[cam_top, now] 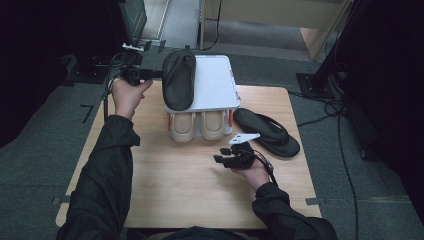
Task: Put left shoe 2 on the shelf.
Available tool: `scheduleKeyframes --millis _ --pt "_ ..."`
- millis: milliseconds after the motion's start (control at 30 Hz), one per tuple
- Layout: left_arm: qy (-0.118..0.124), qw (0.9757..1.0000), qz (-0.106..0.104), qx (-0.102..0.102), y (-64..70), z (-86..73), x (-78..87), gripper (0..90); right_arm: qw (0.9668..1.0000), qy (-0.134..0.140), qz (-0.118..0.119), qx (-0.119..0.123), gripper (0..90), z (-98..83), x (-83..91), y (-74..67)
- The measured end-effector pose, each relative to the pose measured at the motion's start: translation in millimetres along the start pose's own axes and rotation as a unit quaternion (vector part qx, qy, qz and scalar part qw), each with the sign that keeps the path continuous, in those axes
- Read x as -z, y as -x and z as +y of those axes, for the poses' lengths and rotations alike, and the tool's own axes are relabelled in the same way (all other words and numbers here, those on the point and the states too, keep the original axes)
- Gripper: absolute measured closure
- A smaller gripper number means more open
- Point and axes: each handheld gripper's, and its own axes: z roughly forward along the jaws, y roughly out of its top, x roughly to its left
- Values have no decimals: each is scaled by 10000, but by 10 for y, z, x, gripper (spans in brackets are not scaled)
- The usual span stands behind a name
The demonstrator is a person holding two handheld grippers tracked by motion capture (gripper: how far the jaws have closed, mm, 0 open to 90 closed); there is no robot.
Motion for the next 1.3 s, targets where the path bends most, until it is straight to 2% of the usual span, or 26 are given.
scheduleKeyframes --millis 100,433,800,1033,1133,1300 --pt "18 10000 -23 67 -25 -44 -6 642 10000 14 -14 6 562 0 7 6" --pt "-35 9999 -31 -118 39 -57 -14 629 10000 14 -11 3 562 2 0 4" --pt "-24 9999 -110 -66 54 -55 -71 618 10000 47 0 -28 562 5 16 9" --pt "66 9997 -221 -86 48 -46 48 589 9999 144 -46 -56 562 9 55 48" --pt "83 9996 -227 -156 46 -45 99 587 9996 220 -103 -138 562 18 89 106" --pt "87 9996 -225 -157 16 -94 173 577 9989 314 -238 -243 562 24 166 213"
